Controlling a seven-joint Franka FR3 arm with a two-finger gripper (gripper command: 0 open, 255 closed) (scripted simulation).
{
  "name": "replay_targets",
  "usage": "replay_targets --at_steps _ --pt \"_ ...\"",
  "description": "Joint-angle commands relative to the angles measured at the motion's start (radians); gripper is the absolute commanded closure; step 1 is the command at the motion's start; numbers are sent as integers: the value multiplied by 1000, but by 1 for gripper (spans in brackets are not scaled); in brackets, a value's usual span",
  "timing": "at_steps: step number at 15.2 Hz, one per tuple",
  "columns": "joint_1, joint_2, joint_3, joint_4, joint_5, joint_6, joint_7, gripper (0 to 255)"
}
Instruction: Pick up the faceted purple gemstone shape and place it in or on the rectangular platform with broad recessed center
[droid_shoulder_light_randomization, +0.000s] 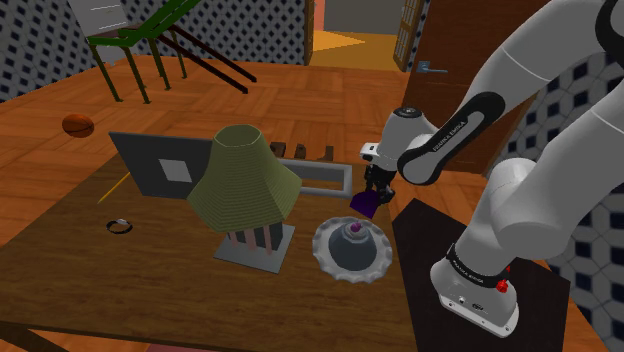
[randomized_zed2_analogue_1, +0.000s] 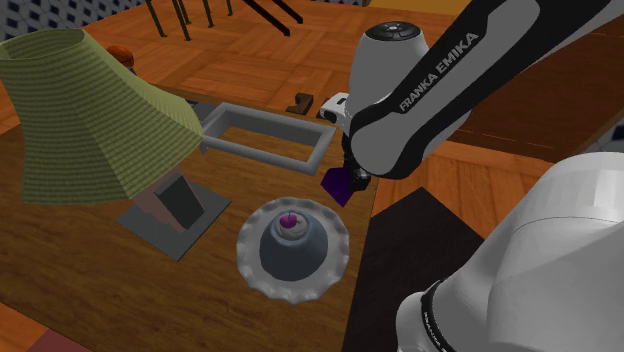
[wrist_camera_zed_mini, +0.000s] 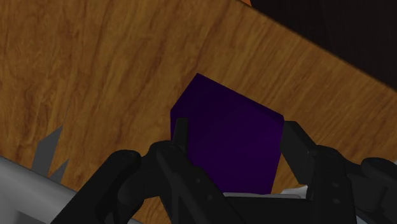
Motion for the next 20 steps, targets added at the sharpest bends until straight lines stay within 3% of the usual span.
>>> replay_targets --at_steps 1,3,20 --pt "1 1 0 0 0 1 0 255" --pt "0 1 1 -1 0 1 0 255" --pt "-33 -357 82 49 25 -405 -9 255"
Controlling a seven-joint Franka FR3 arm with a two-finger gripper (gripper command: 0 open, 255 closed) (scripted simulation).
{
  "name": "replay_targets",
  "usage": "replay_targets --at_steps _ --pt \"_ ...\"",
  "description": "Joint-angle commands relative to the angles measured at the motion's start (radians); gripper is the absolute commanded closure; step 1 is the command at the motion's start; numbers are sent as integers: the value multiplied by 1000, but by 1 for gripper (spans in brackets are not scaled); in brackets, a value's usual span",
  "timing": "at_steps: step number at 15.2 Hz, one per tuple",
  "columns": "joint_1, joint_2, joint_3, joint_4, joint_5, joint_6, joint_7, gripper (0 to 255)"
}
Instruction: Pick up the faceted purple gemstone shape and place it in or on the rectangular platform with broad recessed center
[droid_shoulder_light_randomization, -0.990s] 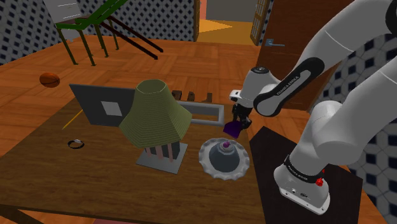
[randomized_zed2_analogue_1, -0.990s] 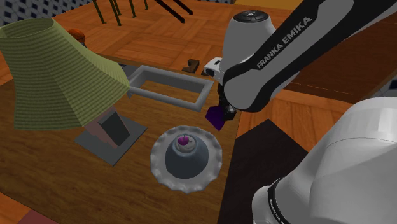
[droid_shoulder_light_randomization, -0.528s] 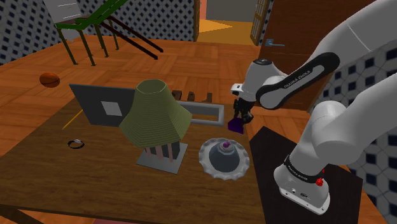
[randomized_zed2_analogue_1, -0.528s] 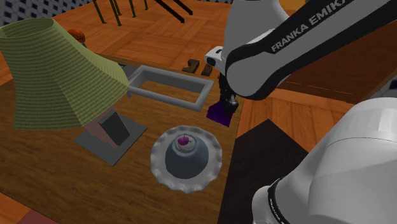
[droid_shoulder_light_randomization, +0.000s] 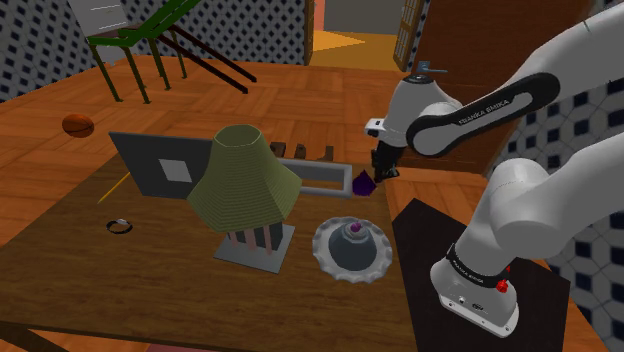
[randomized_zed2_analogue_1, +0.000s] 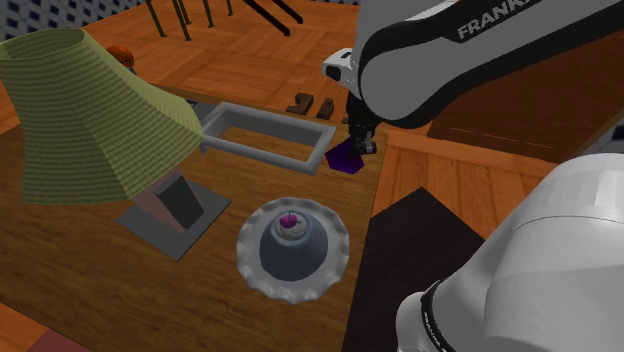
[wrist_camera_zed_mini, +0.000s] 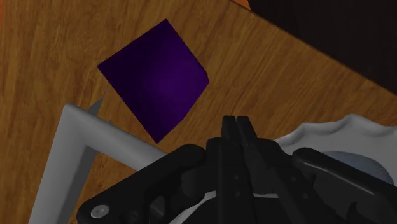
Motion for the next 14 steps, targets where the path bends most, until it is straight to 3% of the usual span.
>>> replay_targets --at_steps 1,2,4,5,6,9,11,14 --pt "0 0 0 0 0 0 0 255" --pt "0 0 0 0 0 0 0 0" --pt "-172 154 283 -13 -109 135 589 0" --pt "-98 88 162 -9 -60 78 195 0" --pt "-79 85 140 -8 -78 73 207 0" --pt "-227 324 333 93 -91 107 882 0" --pt "-301 454 399 173 -87 72 1287 0" --pt "-302 488 386 174 -114 103 1313 0"
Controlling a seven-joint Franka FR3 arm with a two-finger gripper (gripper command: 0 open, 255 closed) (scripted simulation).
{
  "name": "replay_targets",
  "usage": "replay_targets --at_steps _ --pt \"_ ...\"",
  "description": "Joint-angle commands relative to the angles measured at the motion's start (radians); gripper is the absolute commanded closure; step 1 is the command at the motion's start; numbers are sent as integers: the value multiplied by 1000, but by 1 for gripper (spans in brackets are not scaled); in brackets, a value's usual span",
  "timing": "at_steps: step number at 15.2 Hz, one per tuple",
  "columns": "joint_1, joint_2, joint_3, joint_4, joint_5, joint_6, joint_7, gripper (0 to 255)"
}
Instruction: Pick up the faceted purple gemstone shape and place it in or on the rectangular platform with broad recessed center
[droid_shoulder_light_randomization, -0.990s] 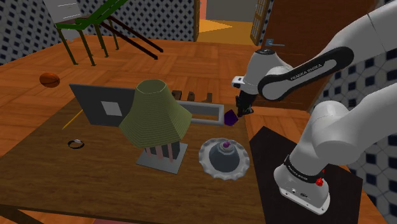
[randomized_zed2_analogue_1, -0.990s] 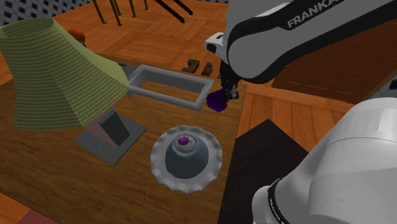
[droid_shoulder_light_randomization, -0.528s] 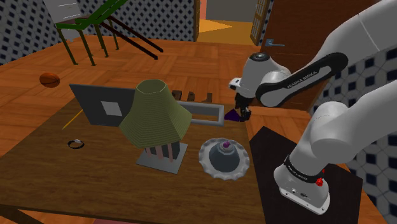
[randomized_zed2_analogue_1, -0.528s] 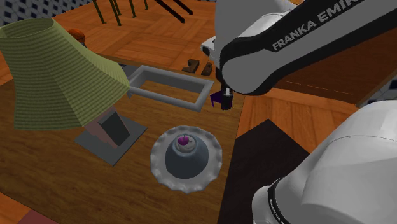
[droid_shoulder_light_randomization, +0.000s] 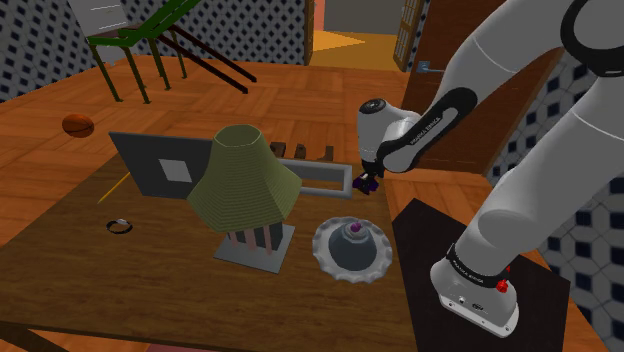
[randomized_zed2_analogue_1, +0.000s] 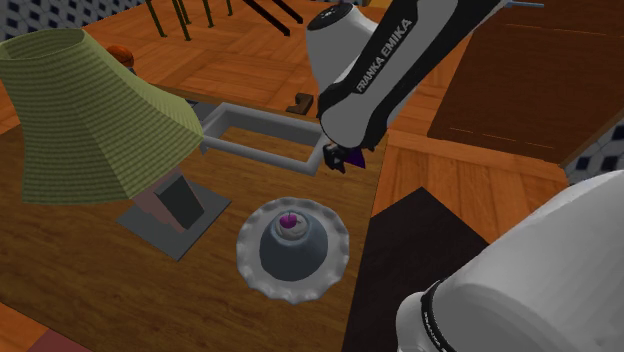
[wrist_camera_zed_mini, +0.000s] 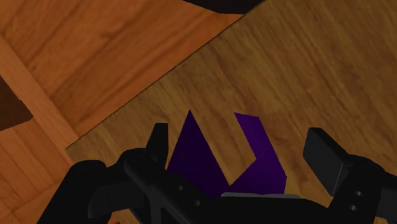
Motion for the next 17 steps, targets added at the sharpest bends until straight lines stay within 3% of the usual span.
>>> replay_targets --at_steps 1,5,13,14,17 --pt "-11 40 -1 8 -22 26 50 0" --pt "-32 117 -15 13 -89 97 97 0" --pt "-31 117 -15 13 -89 97 97 0" --pt "-31 117 -15 13 -89 97 97 255" --pt "-31 116 -15 12 -89 97 96 255"
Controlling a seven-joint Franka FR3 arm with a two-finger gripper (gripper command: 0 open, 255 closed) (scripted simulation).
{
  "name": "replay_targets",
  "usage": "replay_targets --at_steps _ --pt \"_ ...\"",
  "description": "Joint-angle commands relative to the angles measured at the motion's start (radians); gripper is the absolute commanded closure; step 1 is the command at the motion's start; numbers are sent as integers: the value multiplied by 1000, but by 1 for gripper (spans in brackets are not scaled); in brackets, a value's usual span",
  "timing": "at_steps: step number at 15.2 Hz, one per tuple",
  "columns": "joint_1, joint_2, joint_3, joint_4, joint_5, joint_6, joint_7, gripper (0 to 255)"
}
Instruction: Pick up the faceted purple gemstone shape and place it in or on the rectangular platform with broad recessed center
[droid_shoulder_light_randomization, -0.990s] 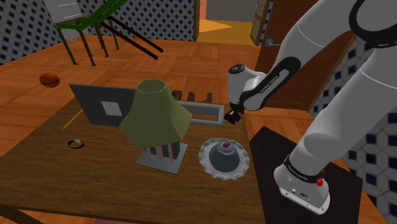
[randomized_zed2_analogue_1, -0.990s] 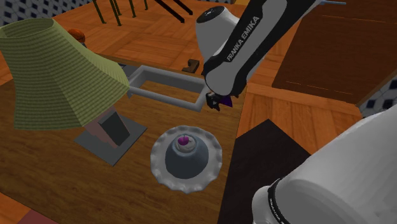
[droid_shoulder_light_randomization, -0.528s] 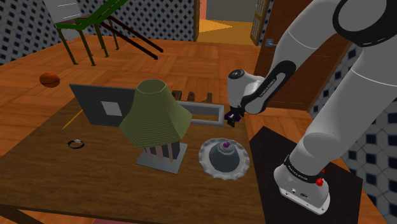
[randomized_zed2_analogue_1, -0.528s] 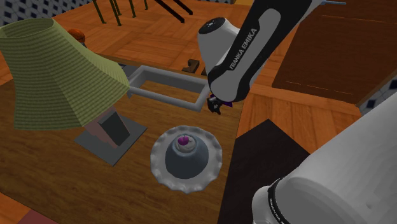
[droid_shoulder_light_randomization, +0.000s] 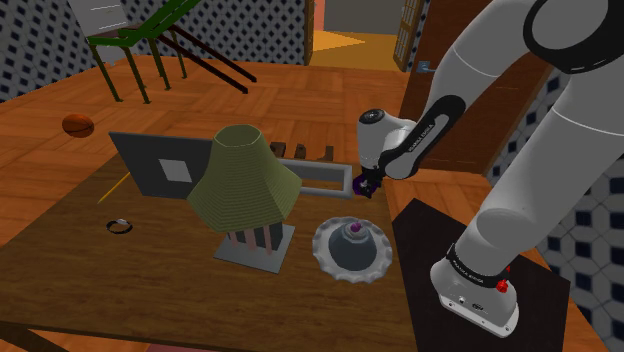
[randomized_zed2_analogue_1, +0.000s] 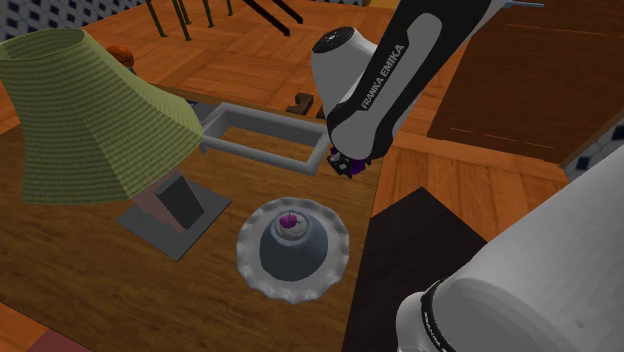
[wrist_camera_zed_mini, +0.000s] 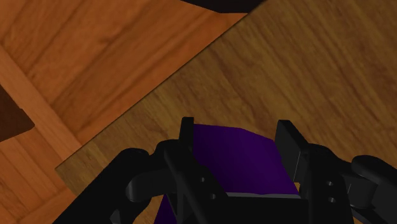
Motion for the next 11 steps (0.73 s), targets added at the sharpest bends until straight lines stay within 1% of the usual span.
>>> replay_targets --at_steps 1,6,11 --pt "1 1 1 -1 1 0 0 255" --pt "0 2 0 -1 0 1 0 255" --pt "11 -87 5 -8 66 -75 -65 255"
